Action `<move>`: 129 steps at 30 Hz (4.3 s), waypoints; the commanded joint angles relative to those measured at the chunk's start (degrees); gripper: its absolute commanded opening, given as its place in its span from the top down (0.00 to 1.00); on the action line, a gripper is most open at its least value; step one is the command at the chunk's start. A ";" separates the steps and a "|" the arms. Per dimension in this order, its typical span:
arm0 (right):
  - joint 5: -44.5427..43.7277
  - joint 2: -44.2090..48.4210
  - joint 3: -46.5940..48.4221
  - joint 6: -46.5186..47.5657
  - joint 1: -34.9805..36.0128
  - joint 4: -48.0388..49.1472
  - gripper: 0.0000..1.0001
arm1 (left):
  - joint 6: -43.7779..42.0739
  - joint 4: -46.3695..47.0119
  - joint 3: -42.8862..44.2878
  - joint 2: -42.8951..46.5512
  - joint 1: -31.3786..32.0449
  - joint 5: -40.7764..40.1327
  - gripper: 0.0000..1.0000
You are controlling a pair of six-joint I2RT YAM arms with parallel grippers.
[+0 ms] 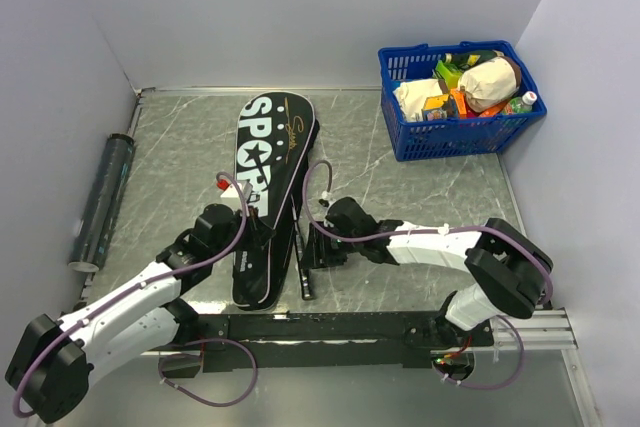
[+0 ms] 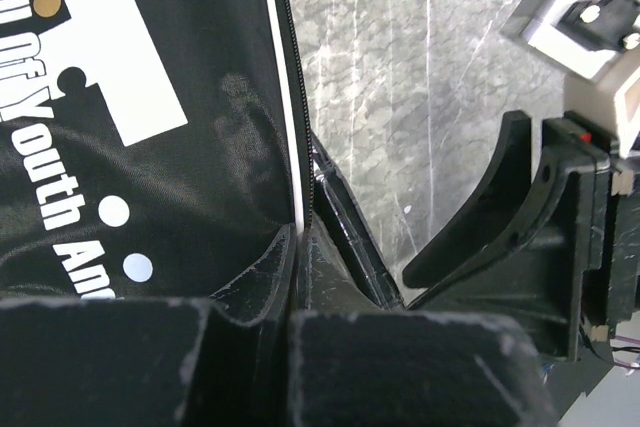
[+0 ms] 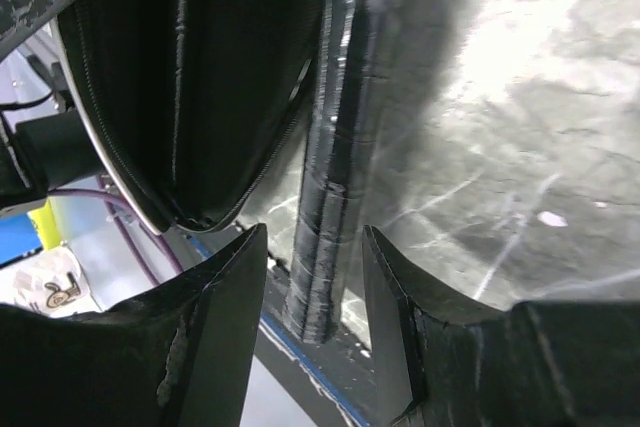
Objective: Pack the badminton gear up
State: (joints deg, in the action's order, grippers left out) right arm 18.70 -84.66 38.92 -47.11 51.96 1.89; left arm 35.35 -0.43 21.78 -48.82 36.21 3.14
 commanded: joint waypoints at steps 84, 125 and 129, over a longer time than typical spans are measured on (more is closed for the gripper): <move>-8.68 -7.26 14.24 5.44 -16.00 -1.63 0.31 | 1.39 9.12 -7.54 0.22 0.71 8.46 0.99; 0.39 -40.41 36.94 -12.04 -29.81 12.97 1.00 | -0.64 10.62 -3.33 -5.41 17.40 12.33 0.61; -2.61 -37.95 34.48 -11.95 -30.08 11.30 1.00 | 1.91 12.11 0.71 -6.71 24.33 11.81 0.45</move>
State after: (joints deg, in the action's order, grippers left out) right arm 22.70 -125.82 76.14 -58.52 23.46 15.81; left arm 34.79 8.47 17.08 -55.24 55.20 13.56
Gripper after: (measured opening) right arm 0.045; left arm 0.501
